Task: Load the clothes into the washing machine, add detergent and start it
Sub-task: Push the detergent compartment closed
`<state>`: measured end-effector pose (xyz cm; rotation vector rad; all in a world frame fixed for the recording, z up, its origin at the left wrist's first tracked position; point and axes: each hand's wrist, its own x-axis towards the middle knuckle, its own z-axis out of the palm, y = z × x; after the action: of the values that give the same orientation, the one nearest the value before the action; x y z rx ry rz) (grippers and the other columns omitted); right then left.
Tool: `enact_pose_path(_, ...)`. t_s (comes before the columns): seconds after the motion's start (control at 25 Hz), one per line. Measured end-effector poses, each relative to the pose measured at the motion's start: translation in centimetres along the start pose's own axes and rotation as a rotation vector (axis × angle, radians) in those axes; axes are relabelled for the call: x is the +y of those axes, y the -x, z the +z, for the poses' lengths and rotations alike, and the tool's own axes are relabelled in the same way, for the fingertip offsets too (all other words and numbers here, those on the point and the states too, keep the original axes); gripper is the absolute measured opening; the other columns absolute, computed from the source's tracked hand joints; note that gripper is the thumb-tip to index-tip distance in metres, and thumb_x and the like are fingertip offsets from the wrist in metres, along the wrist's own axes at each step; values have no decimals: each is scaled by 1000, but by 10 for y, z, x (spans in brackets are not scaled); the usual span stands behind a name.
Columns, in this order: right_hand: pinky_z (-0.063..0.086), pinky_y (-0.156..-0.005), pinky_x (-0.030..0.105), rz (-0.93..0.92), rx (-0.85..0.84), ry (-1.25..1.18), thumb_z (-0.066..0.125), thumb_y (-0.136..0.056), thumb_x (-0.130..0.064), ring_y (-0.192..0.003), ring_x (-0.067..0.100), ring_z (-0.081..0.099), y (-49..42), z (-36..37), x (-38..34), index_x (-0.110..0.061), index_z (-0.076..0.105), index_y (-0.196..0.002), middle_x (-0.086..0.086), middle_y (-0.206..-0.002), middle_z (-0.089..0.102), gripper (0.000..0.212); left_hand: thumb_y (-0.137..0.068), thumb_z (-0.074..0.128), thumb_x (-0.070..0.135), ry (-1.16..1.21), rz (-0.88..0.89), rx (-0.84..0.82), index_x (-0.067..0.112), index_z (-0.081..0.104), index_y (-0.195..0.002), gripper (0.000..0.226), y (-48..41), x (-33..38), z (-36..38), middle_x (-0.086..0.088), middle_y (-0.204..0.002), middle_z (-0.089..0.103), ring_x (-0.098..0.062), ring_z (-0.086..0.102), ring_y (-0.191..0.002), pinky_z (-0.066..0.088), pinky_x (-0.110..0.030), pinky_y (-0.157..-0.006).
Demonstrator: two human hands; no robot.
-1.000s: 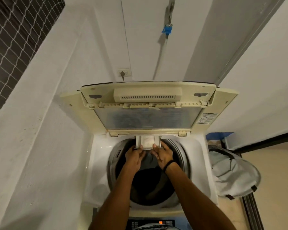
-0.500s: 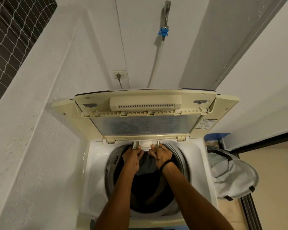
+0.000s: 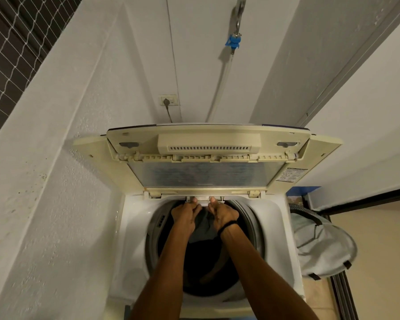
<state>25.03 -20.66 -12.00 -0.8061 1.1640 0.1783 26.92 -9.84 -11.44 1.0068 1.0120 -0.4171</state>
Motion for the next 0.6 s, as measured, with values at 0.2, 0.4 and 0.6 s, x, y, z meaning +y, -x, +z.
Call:
enact_pose_path(0.2, 58, -79, 36, -53, 54, 73, 80, -78, -11, -97, 26, 70, -4, 1, 4, 7, 71, -96, 24, -105, 71, 27, -86, 71, -1, 18, 5, -23, -13, 62, -117, 34, -1, 0, 0, -22, -122, 66, -33, 64, -113, 56, -40, -94)
enact_pose_path(0.4, 56, -85, 36, -10, 7, 74, 76, -83, -13, -89, 23, 70, -3, 2, 1, 0, 70, -98, 21, -110, 70, 21, -87, 72, 0, -21, 20, -12, -12, 64, -110, 27, 1, 1, 1, -22, -116, 66, -33, 66, -111, 56, -42, -96)
enact_pose_path(0.6, 58, -80, 32, 9, -47, 63, 68, -88, -9, -107, 26, 66, 7, 0, -11, 5, 60, -115, 17, -108, 66, 31, -87, 71, 1, -14, 35, -18, -12, 62, -111, 28, 2, 1, 1, -21, -115, 65, -31, 66, -104, 55, -41, -96)
